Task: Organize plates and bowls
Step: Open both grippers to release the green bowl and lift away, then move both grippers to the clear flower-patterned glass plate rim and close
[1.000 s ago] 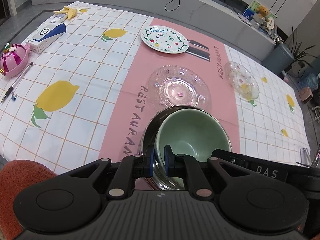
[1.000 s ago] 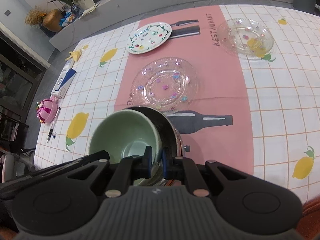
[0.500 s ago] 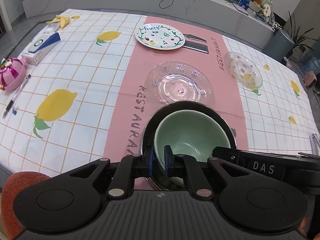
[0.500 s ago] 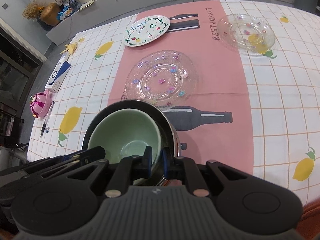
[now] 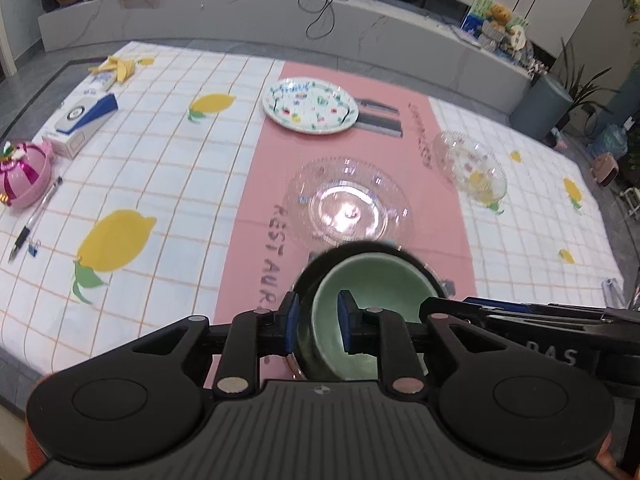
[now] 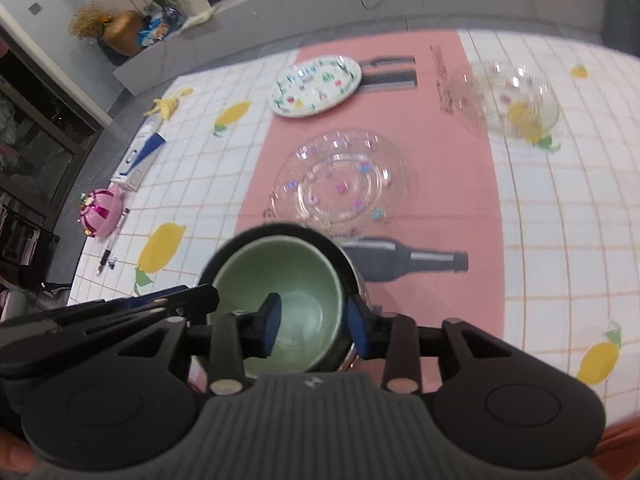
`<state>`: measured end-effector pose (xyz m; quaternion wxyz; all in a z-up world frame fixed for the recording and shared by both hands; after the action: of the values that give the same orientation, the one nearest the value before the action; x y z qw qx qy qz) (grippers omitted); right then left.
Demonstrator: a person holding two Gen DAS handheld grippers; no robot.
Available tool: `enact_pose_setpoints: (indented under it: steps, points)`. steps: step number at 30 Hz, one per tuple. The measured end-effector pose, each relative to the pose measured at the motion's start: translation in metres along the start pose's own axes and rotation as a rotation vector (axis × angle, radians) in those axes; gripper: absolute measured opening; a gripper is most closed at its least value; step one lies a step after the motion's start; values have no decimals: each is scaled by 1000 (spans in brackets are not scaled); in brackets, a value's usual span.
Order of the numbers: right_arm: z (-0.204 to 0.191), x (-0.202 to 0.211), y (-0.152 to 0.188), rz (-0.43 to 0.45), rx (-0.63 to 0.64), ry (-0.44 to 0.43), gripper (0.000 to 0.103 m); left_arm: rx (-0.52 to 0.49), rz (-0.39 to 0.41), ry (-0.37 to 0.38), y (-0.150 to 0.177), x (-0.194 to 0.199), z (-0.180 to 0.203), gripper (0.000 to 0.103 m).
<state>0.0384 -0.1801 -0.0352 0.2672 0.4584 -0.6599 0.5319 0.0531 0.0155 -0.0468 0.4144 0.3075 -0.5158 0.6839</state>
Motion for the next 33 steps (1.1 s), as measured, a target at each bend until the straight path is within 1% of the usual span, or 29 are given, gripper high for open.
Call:
enact_pose_setpoints:
  steps: [4,9,12,16,19,24,27,30,33]
  points:
    - [3,16,-10,63,-13,-36,45,-5,44,42,-13,9,-1,24]
    - [23,27,-21,151,-74,-34,46,-3,110,93,-32,13,-5,24]
    - [40,23,-27,174,-134,-28,46,-2,135,116,-44,7,-6,25]
    - [60,7,-32,156,-192,-17,46,-9,138,131,-55,-9,-9,26]
    - [71,-9,-33,132,-210,3,46,-22,133,124,-63,-26,-11,27]
    - [87,-40,-36,81,-241,16,45,-45,95,112,-75,-59,-17,27]
    - [94,-58,-40,58,-250,18,45,-76,69,103,-80,-79,-19,27]
    - [100,-76,-47,38,-253,21,39,-95,35,96,-84,-102,-22,27]
    - [105,-93,-52,19,-254,25,35,-99,7,85,-87,-123,-26,27]
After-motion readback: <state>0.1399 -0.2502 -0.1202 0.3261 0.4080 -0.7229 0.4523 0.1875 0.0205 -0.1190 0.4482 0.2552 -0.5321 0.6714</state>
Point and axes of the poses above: each gripper's, at about its wrist camera, not at the fingertips, and x roughly against the way its jaws point, z to its right, y to its underside, the point moved 2 cm from there along -x, roughly the way its jaws point, and after that the axes turned 9 degrees about x, right-handed, at the moved point
